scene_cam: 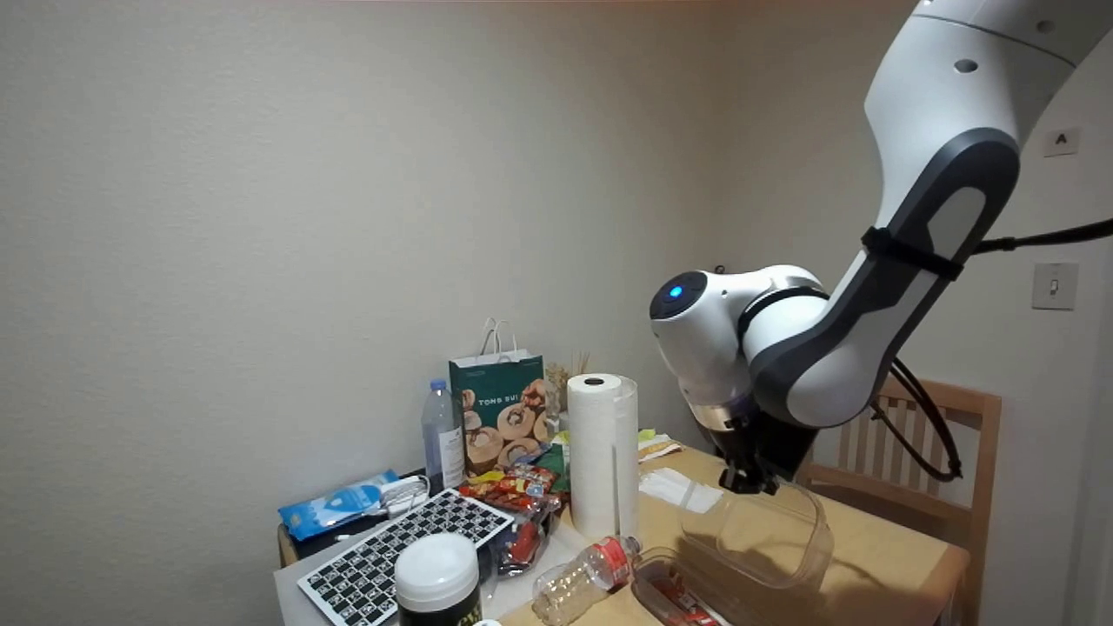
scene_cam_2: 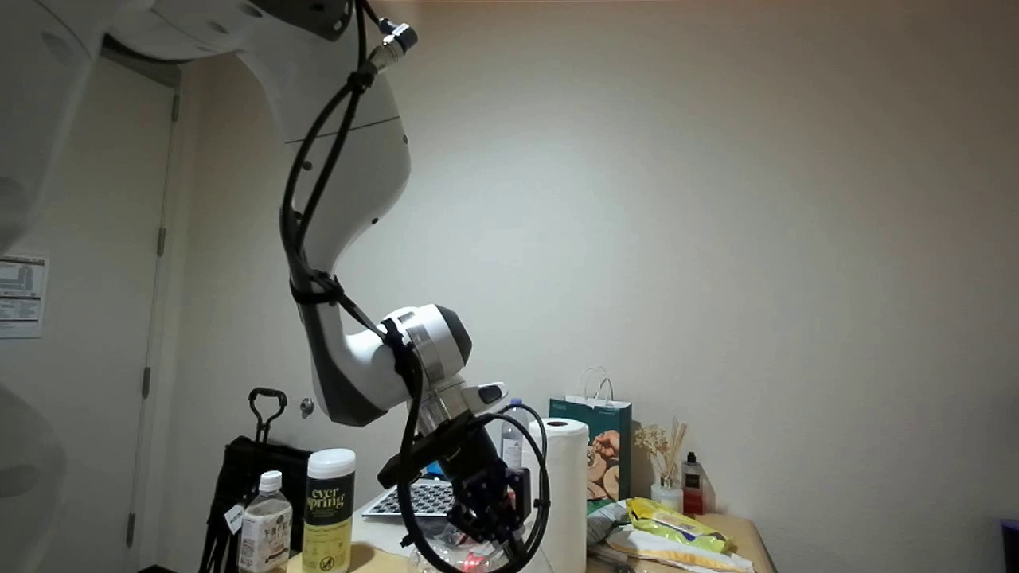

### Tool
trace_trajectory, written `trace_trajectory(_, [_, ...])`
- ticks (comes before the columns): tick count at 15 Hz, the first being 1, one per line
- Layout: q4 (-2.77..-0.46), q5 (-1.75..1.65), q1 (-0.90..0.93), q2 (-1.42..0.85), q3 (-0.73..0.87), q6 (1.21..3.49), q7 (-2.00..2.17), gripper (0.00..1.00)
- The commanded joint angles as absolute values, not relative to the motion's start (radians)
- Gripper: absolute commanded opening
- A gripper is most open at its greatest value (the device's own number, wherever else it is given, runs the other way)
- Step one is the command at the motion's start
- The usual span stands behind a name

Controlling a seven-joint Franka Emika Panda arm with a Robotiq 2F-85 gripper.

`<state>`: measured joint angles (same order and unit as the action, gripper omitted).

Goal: Pour everything from the plastic container

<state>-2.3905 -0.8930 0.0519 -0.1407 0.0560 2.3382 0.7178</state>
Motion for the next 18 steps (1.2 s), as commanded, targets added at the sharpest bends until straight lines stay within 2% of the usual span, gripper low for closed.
trace_trajectory(1, [-2.466,-0.845,0.002,-0.158,0.065,2.433,0.68,0.02])
trace_trajectory(10, [-2.501,-0.824,-0.029,-0.308,0.105,2.727,0.576,0.02])
trace_trajectory(13, [-2.493,-0.857,-0.024,-0.285,0.103,2.685,0.613,0.02])
trace_trajectory(14, [-2.489,-0.857,-0.024,-0.285,0.103,2.684,0.612,0.08])
trace_trajectory(15, [-2.488,-0.857,-0.023,-0.284,0.103,2.684,0.612,0.08])
trace_trajectory(16, [-2.487,-0.857,-0.023,-0.284,0.103,2.684,0.612,0.02])
trace_trajectory(18, [-2.451,-0.914,0.013,-0.308,0.122,2.644,0.704,0.02])
